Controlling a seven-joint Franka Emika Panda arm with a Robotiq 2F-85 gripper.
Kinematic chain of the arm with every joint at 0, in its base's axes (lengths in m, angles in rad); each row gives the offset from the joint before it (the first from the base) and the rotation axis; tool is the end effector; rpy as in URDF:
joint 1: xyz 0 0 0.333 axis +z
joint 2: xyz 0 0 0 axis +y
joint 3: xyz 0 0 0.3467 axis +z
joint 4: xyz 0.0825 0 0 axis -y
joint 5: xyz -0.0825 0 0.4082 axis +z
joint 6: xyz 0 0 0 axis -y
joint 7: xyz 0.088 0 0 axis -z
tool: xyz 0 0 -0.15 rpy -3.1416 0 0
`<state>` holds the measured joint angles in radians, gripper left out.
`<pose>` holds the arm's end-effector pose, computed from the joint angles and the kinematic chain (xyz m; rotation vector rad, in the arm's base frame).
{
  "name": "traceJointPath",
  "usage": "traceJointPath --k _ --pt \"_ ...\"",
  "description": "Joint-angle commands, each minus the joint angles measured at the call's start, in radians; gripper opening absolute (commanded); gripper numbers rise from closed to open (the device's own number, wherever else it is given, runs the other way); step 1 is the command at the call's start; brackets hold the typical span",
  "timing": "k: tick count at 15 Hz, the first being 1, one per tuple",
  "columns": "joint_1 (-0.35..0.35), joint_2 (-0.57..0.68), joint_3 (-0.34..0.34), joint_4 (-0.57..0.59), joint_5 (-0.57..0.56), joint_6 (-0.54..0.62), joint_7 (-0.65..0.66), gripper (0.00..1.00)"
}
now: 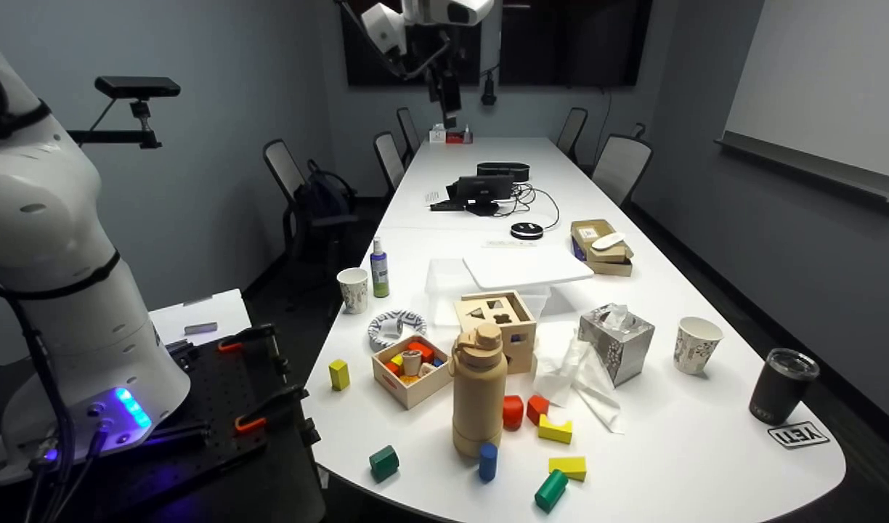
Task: Wipe the top of the water bottle with a paper towel
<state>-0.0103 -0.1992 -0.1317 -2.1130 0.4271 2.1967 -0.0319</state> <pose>0.5512 -0.0529 0.5158 -2.6967 0.4287 -0.4285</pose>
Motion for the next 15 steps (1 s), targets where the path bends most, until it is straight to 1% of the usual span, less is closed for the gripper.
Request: traceJointPath --k 1,4,7,10,12,15 --pt "-0.020 0.165 -0.004 0.154 0.088 0.119 0.019 1.00" --pt "-0.043 0.294 0.003 0.253 0.146 0.217 0.027 1.00" --pt "-0.076 0.430 0.012 0.353 0.151 0.270 0.044 1.00" --pt "-0.114 0.575 0.018 0.457 0.121 0.285 0.095 1.00" --pt "-0.142 0.667 0.023 0.532 0.106 0.253 0.129 1.00" --pt "-0.175 0.786 0.041 0.630 0.093 0.247 0.175 1.00"
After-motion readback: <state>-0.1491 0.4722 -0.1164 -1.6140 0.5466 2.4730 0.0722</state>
